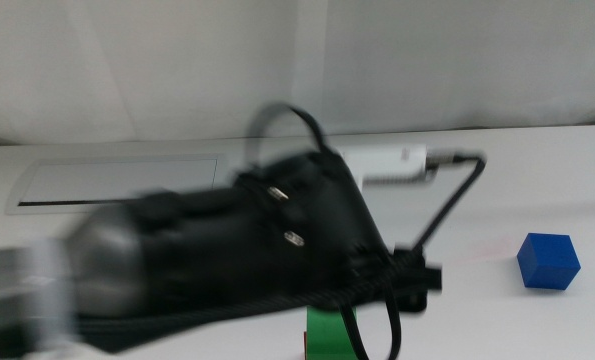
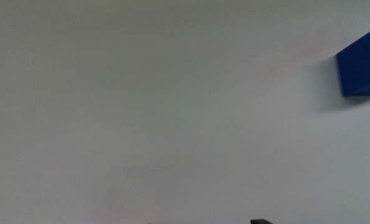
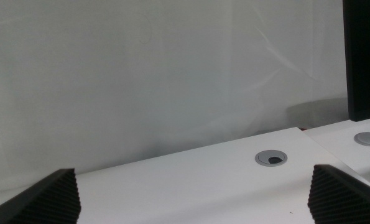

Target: Stack red cubes first, then green, then blue cubes in a specific spot.

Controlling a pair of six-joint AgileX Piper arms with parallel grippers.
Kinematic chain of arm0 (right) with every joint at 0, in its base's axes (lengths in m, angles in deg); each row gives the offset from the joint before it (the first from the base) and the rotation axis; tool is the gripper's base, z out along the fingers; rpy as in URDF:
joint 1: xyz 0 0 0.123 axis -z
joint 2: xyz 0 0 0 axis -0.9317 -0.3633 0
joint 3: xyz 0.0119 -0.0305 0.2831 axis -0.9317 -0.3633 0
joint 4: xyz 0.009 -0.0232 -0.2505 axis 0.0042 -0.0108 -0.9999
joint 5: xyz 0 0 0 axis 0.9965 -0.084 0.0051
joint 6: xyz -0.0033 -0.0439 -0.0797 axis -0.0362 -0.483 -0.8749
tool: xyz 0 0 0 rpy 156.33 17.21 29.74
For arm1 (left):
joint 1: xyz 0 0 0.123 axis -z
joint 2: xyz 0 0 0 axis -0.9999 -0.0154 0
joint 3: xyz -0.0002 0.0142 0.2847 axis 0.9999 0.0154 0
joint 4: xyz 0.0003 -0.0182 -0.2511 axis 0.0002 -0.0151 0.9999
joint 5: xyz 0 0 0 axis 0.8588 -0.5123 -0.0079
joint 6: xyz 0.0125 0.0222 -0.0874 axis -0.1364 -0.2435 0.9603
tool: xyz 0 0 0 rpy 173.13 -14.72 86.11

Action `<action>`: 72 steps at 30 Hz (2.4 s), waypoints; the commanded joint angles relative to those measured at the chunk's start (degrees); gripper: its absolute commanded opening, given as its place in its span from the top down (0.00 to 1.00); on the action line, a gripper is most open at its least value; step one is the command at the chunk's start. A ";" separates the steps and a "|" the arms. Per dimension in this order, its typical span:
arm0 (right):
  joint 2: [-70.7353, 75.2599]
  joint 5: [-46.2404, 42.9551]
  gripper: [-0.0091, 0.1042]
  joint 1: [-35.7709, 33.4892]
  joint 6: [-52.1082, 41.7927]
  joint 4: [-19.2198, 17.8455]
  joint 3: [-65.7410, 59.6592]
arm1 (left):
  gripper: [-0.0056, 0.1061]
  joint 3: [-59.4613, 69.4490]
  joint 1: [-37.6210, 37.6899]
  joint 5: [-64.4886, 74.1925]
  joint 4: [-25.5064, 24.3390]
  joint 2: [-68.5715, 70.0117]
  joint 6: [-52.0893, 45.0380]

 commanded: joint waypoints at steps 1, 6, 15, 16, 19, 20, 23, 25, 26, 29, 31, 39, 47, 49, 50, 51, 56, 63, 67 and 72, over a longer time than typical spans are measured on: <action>-0.11 -0.49 0.01 0.42 -0.39 -0.36 -2.37 | 0.12 -1.88 0.33 -0.24 -3.76 4.12 -1.21; -0.11 -0.49 0.01 0.42 -0.39 -0.36 -2.37 | 0.12 -4.36 -1.39 -1.35 -11.70 11.54 -8.50; -0.11 -0.71 0.01 0.42 -0.39 -0.36 -2.37 | 0.13 -4.46 -27.69 -2.44 -5.82 21.31 -25.28; -0.11 -0.71 0.01 0.42 -0.39 -0.36 -2.37 | 0.13 -4.46 -32.09 -2.44 -4.18 21.83 -27.57; -0.11 -0.71 0.01 0.42 -0.39 -0.36 -2.37 | 0.13 -4.33 -44.13 -2.55 1.45 23.01 -34.35; -0.11 -0.71 0.01 0.42 0.12 -0.18 -2.37 | 0.13 -4.02 -48.08 -2.80 3.96 23.32 -36.60; -0.11 -0.82 0.01 0.42 1.19 0.96 -2.37 | 0.13 -1.73 -56.81 -4.49 10.62 24.82 -44.27; -0.11 -0.82 0.01 0.42 1.19 1.63 -2.25 | 0.13 1.39 -60.60 -7.62 14.47 26.86 -49.03; -0.11 -0.82 0.01 0.42 1.19 1.75 -2.14 | 0.15 3.59 -61.76 -9.58 16.30 28.25 -51.85; -0.11 -0.82 0.01 0.42 1.19 1.88 -2.14 | 0.34 14.35 -62.65 -17.19 19.77 34.48 -57.93; -0.11 -0.82 0.01 0.42 1.19 2.01 -2.14 | 0.57 20.85 -62.52 -21.40 19.85 38.28 -57.93; -0.11 -0.82 0.01 0.42 1.33 2.42 -2.02 | 0.97 45.33 -62.52 -39.04 20.21 54.67 -58.28; -0.11 4.90 0.01 0.42 1.11 4.32 4.27 | 0.97 56.07 -62.52 -39.10 19.67 69.51 -59.38; -0.22 6.92 0.01 0.42 0.56 3.83 7.26 | 0.97 56.21 -62.52 -36.30 21.57 72.50 -58.70; -0.50 8.54 0.01 0.42 0.42 3.24 9.26 | 0.97 56.21 -62.52 -36.07 21.91 73.60 -59.02; -1.58 12.97 0.01 0.42 0.42 1.48 13.34 | 0.97 56.21 -62.52 -36.39 21.57 76.01 -59.47; -9.01 24.72 0.01 0.42 2.24 -2.13 25.48 | 0.97 57.56 -62.52 -36.57 23.01 80.18 -62.10; -24.75 39.12 0.01 0.42 8.70 -8.04 41.79 | 0.97 65.73 -62.52 -43.77 25.87 83.39 -62.20; -36.45 48.35 0.01 0.42 8.70 -8.86 52.96 | 0.97 68.58 -62.52 -46.81 25.87 83.42 -62.20; -45.58 54.83 0.01 0.42 8.70 -8.75 59.45 | 0.97 68.81 -62.52 -47.35 25.87 83.42 -62.20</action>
